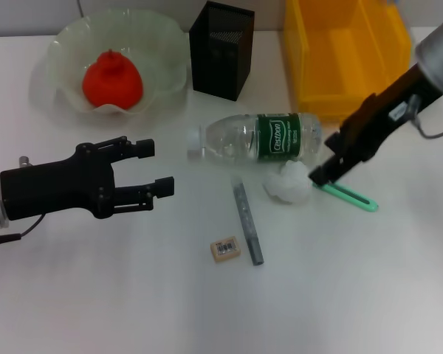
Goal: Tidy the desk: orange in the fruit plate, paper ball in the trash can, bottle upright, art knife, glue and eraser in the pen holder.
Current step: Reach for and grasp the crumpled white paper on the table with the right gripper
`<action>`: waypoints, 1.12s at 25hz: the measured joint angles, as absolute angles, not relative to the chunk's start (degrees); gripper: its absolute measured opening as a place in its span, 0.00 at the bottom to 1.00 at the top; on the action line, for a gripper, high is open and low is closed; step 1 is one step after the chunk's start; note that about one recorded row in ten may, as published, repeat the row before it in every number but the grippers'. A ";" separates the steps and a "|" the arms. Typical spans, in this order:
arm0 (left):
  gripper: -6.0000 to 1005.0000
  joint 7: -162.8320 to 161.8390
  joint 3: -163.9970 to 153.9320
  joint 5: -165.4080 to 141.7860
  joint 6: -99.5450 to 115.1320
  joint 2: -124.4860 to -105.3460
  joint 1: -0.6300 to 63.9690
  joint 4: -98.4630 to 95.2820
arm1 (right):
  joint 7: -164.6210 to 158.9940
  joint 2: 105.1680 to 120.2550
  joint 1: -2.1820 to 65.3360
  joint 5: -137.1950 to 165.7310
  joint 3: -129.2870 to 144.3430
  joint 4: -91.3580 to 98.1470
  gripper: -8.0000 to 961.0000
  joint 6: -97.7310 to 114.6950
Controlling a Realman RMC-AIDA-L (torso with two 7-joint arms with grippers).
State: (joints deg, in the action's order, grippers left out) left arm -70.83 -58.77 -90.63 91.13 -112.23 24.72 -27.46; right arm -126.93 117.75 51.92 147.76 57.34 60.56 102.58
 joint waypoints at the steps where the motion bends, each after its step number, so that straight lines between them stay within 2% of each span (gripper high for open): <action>1: 0.83 -70.83 -58.77 -90.63 91.13 -112.23 24.72 -27.46 | -127.04 118.16 52.07 148.94 59.27 61.04 0.82 102.38; 3: 0.83 -70.83 -58.77 -90.63 91.13 -112.23 24.72 -27.46 | -127.08 118.80 51.98 150.22 63.28 61.35 0.82 101.46; 7: 0.83 -71.37 -58.79 -90.56 91.05 -112.24 25.03 -27.49 | -127.08 119.11 50.88 150.50 69.00 60.57 0.82 97.35; 28: 0.83 -72.61 -57.47 -90.59 90.78 -112.22 25.49 -27.51 | -125.37 119.59 47.67 146.77 83.10 57.16 0.82 81.88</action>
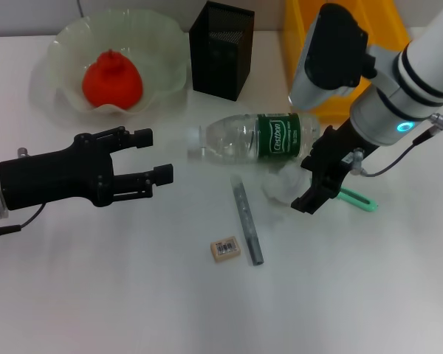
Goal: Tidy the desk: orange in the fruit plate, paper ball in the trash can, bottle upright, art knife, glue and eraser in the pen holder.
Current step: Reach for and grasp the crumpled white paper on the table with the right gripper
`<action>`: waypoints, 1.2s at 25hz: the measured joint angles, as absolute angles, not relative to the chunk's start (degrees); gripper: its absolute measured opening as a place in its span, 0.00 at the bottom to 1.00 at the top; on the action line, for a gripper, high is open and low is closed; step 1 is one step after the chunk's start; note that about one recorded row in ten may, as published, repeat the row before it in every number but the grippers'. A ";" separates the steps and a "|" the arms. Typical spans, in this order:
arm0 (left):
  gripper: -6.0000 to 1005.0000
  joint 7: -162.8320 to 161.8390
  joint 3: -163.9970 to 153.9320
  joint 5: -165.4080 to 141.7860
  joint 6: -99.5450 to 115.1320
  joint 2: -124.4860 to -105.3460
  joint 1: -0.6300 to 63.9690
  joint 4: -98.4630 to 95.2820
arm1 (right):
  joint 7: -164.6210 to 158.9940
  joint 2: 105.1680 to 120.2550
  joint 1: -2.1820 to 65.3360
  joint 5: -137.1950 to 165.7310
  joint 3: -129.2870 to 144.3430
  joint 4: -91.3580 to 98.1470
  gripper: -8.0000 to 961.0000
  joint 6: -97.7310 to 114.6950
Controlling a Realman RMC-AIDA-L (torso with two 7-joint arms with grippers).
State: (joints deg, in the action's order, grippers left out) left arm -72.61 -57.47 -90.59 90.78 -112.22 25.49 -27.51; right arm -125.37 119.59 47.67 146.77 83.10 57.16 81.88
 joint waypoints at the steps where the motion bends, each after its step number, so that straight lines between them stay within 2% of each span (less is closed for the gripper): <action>1: 0.83 -72.70 -57.48 -90.60 90.79 -112.19 25.49 -27.51 | -125.56 119.60 47.64 146.77 83.89 56.92 0.82 81.21; 28: 0.83 -72.77 -57.45 -90.62 90.84 -112.14 25.56 -27.68 | -126.32 119.62 46.30 143.88 90.57 57.92 0.82 75.64; 30: 0.83 -72.78 -57.41 -90.62 90.83 -112.14 25.57 -27.72 | -126.42 119.62 46.17 143.87 90.74 57.90 0.79 75.52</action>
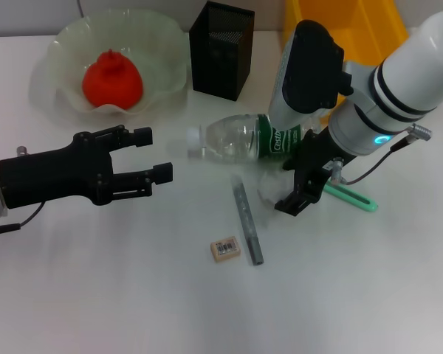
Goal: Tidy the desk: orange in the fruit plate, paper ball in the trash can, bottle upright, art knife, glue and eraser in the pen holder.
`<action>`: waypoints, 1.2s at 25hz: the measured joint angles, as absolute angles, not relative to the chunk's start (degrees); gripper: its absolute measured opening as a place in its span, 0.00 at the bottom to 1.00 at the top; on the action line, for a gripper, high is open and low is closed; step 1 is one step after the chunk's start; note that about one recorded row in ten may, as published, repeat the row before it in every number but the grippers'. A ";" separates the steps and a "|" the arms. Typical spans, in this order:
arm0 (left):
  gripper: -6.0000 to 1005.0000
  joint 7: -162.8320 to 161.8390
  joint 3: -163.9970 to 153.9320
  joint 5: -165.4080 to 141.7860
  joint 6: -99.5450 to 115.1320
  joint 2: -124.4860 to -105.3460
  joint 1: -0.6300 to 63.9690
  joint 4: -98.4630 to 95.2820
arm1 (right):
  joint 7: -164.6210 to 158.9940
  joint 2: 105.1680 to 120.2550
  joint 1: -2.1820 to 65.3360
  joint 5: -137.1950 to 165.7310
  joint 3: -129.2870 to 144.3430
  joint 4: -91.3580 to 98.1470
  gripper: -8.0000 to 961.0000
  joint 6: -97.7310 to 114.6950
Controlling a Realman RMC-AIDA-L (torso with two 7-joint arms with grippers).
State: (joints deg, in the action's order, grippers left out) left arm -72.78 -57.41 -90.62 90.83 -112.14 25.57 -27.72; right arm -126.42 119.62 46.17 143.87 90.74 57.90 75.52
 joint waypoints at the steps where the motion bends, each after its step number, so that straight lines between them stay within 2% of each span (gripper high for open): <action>1: 0.83 -72.77 -57.40 -90.61 90.82 -112.14 25.57 -27.74 | -126.44 119.62 46.13 143.85 90.74 57.90 0.78 75.52; 3: 0.83 -72.77 -57.39 -90.62 90.81 -112.14 25.57 -27.77 | -126.57 119.62 46.11 143.83 90.68 57.91 0.76 75.70; 9: 0.83 -72.73 -57.37 -90.61 90.78 -112.06 25.56 -27.64 | -128.11 119.60 45.82 143.77 87.20 62.12 0.60 80.91; 15: 0.83 -72.33 -57.30 -90.61 90.67 -112.19 25.34 -27.55 | -129.27 119.26 45.47 141.03 67.82 72.87 0.59 93.06; 19: 0.83 -72.55 -57.30 -90.61 90.63 -112.26 25.41 -27.52 | -130.26 119.04 45.72 142.10 60.37 76.10 0.58 93.02; 30: 0.83 -72.74 -57.30 -90.61 90.98 -112.38 25.43 -27.75 | -129.95 118.04 45.85 146.81 53.09 66.13 0.66 67.35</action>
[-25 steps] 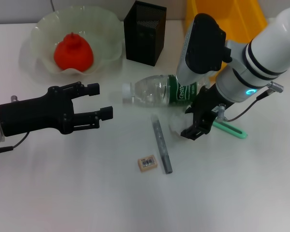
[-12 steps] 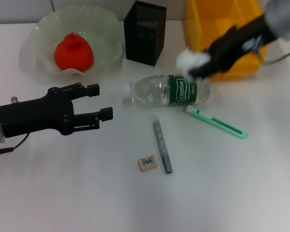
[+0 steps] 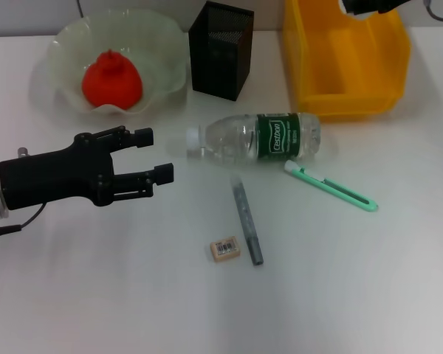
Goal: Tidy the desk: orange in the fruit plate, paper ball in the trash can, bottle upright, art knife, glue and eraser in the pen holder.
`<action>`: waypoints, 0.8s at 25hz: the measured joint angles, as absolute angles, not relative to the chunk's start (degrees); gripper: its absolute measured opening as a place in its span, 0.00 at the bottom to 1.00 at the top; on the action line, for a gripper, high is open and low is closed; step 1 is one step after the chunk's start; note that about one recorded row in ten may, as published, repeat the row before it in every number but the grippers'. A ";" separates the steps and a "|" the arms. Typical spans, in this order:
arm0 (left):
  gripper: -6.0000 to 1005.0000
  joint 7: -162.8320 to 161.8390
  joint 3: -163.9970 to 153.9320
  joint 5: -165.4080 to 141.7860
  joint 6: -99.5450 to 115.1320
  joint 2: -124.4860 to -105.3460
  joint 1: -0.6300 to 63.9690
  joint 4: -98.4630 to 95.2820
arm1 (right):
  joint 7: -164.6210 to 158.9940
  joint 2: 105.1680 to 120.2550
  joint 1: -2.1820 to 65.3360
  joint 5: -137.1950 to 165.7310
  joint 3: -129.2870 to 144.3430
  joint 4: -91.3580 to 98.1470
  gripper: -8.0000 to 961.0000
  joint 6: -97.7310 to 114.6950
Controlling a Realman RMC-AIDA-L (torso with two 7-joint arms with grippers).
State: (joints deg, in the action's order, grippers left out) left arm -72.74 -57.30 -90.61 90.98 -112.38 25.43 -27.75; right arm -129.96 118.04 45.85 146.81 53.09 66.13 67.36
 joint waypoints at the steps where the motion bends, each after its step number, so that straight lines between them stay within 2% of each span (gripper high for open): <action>1: 0.83 -72.75 -57.30 -90.61 90.99 -112.38 25.45 -27.75 | -129.92 117.92 46.31 146.95 53.17 64.16 0.67 65.33; 6: 0.83 -72.77 -57.30 -90.61 91.04 -112.33 25.52 -27.83 | -129.46 117.87 48.06 148.04 54.54 57.41 0.71 57.41; 14: 0.83 -72.77 -57.30 -90.61 91.12 -112.24 25.41 -27.93 | -129.29 118.82 47.44 147.70 54.75 57.91 0.78 53.75; 18: 0.83 -72.78 -57.30 -90.61 91.24 -112.21 25.49 -27.85 | -128.19 118.79 45.02 140.18 54.83 62.05 0.82 55.52; 20: 0.83 -72.78 -57.30 -90.61 91.44 -112.20 25.42 -27.91 | -123.23 118.22 42.51 131.00 54.90 67.07 0.84 64.73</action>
